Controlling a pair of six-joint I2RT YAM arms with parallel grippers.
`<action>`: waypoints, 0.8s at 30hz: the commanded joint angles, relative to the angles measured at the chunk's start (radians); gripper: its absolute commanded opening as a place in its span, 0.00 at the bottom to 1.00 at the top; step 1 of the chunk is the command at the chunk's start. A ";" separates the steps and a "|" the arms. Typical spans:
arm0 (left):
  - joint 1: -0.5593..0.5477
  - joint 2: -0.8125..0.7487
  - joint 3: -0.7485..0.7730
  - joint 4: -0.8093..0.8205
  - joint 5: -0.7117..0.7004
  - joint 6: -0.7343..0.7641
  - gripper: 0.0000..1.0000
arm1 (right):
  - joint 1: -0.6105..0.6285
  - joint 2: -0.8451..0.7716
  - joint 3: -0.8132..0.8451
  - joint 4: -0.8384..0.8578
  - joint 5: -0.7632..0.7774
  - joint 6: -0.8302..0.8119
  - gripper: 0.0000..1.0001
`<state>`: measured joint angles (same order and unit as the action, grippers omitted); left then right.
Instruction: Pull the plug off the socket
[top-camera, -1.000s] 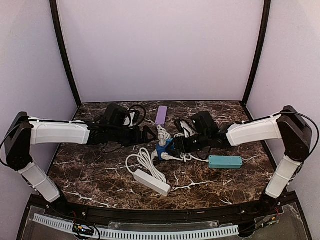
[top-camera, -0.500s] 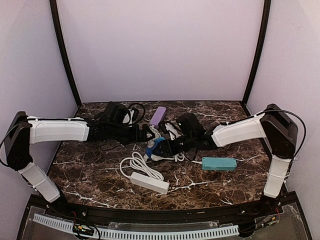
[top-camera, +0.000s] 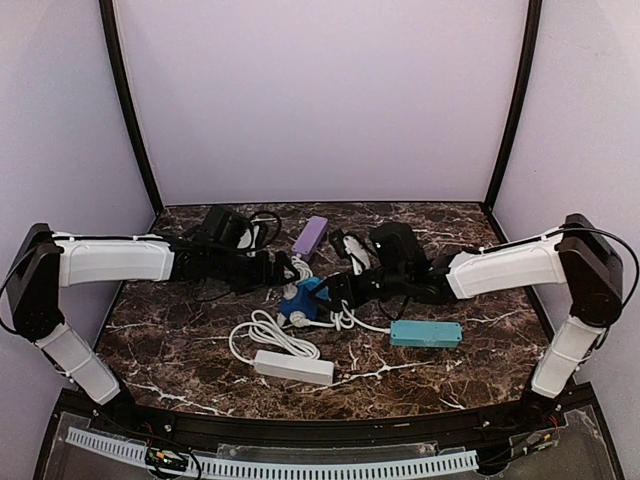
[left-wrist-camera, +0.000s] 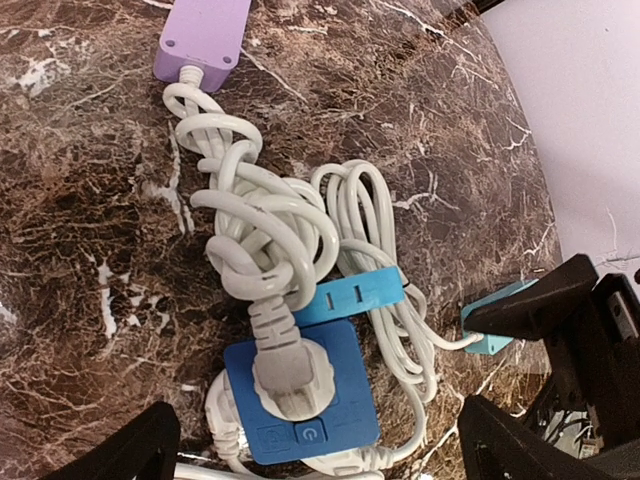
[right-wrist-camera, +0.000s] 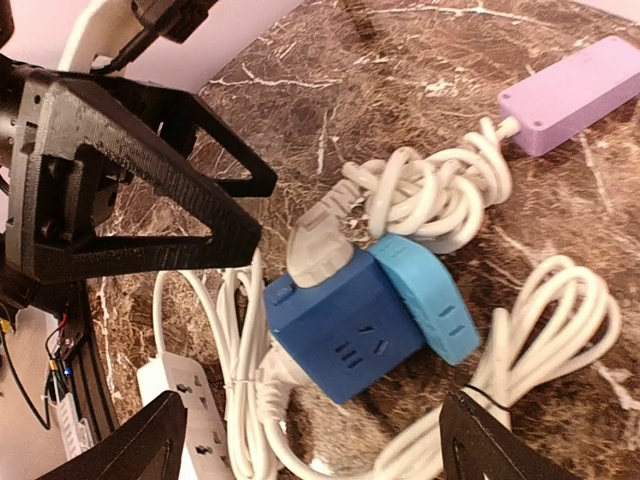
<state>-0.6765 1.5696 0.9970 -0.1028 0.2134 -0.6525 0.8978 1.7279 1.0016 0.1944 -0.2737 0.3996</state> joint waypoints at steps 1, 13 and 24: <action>-0.001 0.031 0.004 0.011 0.069 -0.018 1.00 | -0.058 -0.090 -0.101 0.038 0.092 0.000 0.89; -0.023 0.185 0.107 -0.065 0.059 -0.001 1.00 | -0.085 -0.120 -0.149 0.069 0.102 0.045 0.90; -0.032 0.262 0.147 -0.037 0.071 -0.001 0.97 | -0.085 -0.110 -0.141 0.066 0.107 0.041 0.90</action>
<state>-0.7006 1.8084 1.1145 -0.1287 0.2806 -0.6628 0.8116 1.6192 0.8619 0.2321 -0.1818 0.4320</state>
